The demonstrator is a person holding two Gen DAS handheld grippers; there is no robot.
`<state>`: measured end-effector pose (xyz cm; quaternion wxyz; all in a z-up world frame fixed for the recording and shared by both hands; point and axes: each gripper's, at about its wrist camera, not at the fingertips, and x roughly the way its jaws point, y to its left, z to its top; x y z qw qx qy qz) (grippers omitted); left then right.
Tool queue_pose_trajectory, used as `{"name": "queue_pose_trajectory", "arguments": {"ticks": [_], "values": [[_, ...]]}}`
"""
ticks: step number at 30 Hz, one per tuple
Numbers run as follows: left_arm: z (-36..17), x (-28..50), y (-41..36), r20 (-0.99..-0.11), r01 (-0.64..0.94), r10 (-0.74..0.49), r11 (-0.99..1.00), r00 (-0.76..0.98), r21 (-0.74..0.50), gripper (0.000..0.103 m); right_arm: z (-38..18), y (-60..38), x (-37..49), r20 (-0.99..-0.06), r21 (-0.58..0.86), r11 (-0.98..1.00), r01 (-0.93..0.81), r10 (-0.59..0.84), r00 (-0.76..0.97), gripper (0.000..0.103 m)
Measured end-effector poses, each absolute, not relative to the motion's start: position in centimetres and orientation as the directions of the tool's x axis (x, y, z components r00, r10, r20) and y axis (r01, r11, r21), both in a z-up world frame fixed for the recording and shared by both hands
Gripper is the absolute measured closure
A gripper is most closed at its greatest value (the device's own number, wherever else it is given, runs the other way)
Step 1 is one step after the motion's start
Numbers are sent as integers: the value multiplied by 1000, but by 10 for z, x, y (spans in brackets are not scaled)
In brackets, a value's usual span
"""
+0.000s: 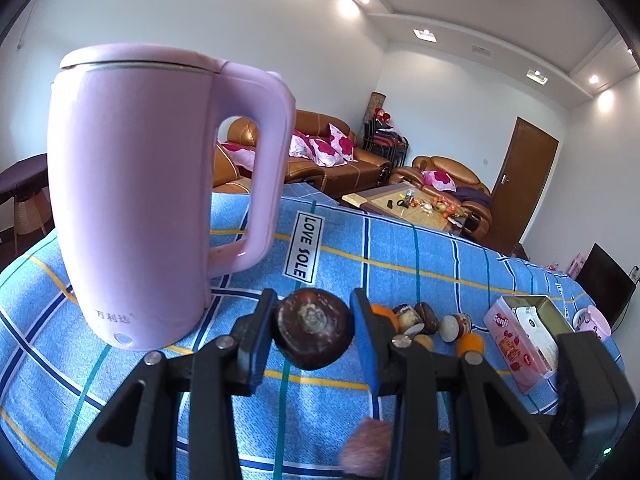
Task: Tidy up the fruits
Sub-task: 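Carry both held dark fruits over the pink tin box with both tools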
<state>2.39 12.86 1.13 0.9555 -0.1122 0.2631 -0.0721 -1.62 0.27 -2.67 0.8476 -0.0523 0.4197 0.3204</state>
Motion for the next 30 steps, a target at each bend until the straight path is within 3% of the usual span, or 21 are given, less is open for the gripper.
{"name": "queue_pose_trajectory", "arguments": {"ticks": [6, 12, 17, 22, 30], "values": [[12, 20, 123, -470, 97, -200, 967, 860, -235, 64, 0, -64, -34, -645, 214, 840, -499, 505, 574, 50], [4, 20, 112, -471, 125, -229, 962, 852, -243, 64, 31, -166, -46, -563, 141, 946, -291, 318, 762, 50], [3, 14, 81, -478, 159, -238, 967, 846, -199, 64, 41, -234, -40, -535, 139, 983, -124, 179, 826, 50], [11, 7, 33, -478, 240, -284, 959, 831, -152, 64, 37, -271, -37, -509, 25, 1000, -16, 26, 861, 50], [19, 14, -78, -491, 417, -433, 897, 756, -148, 64, 22, -299, -28, -541, -29, 999, 42, -51, 840, 50]]}}
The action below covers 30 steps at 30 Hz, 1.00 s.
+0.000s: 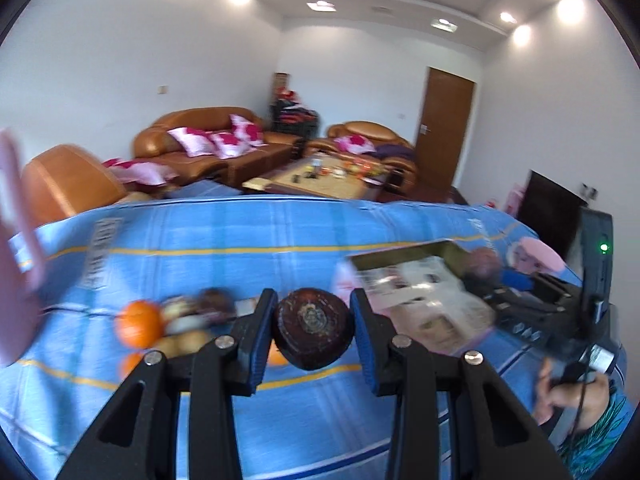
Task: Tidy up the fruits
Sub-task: 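Carry both held dark fruits over the pink tin box with both tools, then lower both dark fruits into the tin box and open both tools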
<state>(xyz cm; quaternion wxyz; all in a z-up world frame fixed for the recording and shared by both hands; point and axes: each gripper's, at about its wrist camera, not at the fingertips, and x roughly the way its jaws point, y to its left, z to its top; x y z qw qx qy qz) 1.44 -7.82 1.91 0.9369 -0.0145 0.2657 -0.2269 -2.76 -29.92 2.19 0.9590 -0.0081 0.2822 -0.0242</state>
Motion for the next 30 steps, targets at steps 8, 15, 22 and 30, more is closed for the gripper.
{"name": "queue_pose_trajectory", "arguments": {"ticks": [8, 15, 22, 30], "values": [[3, 27, -158, -530, 506, -542, 832, 652, -228, 64, 10, -323, -21, -601, 25, 994, 107, -70, 796, 50], [-4, 29, -178, -556, 511, -529, 835, 641, -204, 64, 5, -329, -15, -639, 77, 992, 103, -30, 769, 50], [-11, 32, -178, -580, 499, -510, 844, 636, -195, 64, -1, -329, -11, -657, 72, 992, 107, -33, 753, 50], [-13, 33, -173, -580, 467, -485, 862, 655, -194, 54, -2, -325, -11, -649, 56, 992, 116, -52, 759, 49]]}}
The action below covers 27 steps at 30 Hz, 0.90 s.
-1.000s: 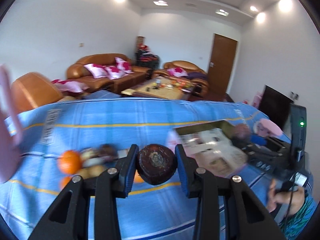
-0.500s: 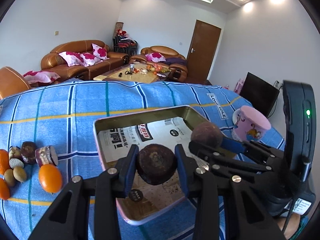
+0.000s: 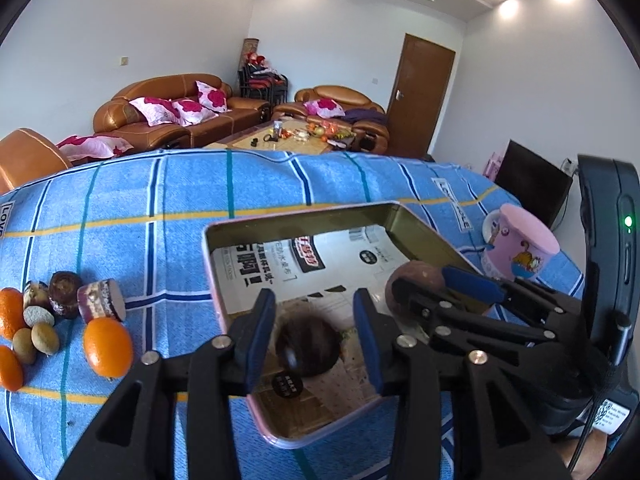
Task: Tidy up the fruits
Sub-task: 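Lower both dark fruits into the tin box and open both tools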
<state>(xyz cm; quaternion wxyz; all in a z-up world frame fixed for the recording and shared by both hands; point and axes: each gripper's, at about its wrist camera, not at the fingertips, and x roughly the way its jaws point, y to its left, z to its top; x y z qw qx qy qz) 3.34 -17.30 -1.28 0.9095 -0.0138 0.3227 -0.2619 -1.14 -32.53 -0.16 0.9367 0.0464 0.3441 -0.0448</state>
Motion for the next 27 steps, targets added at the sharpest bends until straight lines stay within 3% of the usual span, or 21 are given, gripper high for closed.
{"name": "queue_pose_trajectory", "arguments": {"ticks": [4, 6, 9, 17, 23, 27], "values": [[-4, 30, -161, -541, 424, -475, 877, 694, -226, 19, 4, -336, -16, -622, 147, 983, 107, 8, 783, 49], [2, 27, -158, -524, 422, -478, 876, 705, -232, 11, 7, -343, -19, -595, 215, 971, 102, 47, 803, 48], [12, 17, -160, -488, 417, -446, 892, 750, -175, 1, 15, -352, -28, -523, 282, 954, 104, 62, 850, 34], [21, 10, -153, -456, 358, -357, 930, 815, -89, 0, 30, -350, -47, -368, 218, 961, 169, -80, 926, 33], [24, 5, -124, -455, 310, -326, 944, 829, -113, 0, 32, -339, -48, -339, 114, 975, 189, -140, 930, 33], [27, 3, -99, -450, 270, -270, 961, 851, -65, 0, 33, -330, -48, -330, 59, 977, 207, -177, 927, 33]]}}
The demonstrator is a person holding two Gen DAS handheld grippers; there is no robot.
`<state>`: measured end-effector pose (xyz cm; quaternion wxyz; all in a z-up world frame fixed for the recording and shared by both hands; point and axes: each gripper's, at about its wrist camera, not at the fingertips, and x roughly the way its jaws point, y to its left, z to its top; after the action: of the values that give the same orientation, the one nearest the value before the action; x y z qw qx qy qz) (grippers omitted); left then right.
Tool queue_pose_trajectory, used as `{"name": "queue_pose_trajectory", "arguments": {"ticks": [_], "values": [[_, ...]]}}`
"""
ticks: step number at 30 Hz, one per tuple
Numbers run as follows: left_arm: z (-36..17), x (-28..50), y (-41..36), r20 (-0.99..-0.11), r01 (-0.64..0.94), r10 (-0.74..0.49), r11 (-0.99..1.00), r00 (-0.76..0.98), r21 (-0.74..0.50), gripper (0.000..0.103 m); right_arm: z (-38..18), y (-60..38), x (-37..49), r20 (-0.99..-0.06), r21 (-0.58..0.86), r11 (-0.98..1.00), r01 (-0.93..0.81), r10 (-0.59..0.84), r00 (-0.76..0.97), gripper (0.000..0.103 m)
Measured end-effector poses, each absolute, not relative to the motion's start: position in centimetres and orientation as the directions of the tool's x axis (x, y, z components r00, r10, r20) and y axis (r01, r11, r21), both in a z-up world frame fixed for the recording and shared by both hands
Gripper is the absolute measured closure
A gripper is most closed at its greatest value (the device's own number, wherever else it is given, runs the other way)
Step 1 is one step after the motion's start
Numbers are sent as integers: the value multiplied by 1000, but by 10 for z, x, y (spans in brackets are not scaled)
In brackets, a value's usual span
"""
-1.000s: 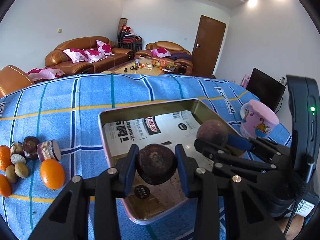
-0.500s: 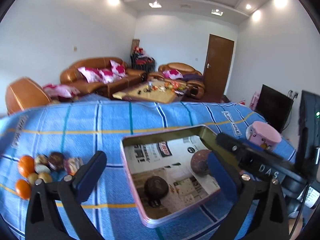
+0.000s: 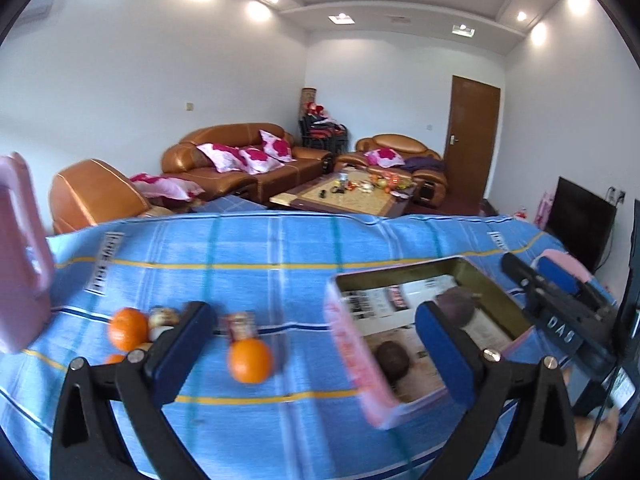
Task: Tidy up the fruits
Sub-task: 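Lower both dark fruits into the tin box and open both tools, then grasp an orange with the left tool while the right tool grasps another orange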
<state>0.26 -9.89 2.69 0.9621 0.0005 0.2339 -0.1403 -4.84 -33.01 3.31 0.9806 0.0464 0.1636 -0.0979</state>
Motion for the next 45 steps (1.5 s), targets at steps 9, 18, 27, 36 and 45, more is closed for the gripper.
{"name": "queue_pose_trajectory", "arguments": {"ticks": [9, 18, 27, 36, 45], "values": [[28, 5, -51, -452, 202, -195, 979, 870, -34, 0, 58, -291, -48, -338, 60, 987, 147, -118, 934, 33], [31, 14, -19, -452, 163, -145, 987, 880, 2, 0, 72, -229, -39, -342, 118, 991, 66, -22, 939, 33], [17, 42, 32, -497, 77, -71, 997, 865, -9, 0, 49, -177, -13, -421, 195, 981, 14, 71, 904, 32], [12, 48, 58, -521, 74, -50, 997, 852, 25, 0, 8, -133, 8, -548, 34, 996, -83, 88, 832, 33], [-1, 45, 37, -616, 271, -92, 941, 782, 204, 0, -9, -123, 24, -662, -2, 991, -137, 102, 743, 33]]}}
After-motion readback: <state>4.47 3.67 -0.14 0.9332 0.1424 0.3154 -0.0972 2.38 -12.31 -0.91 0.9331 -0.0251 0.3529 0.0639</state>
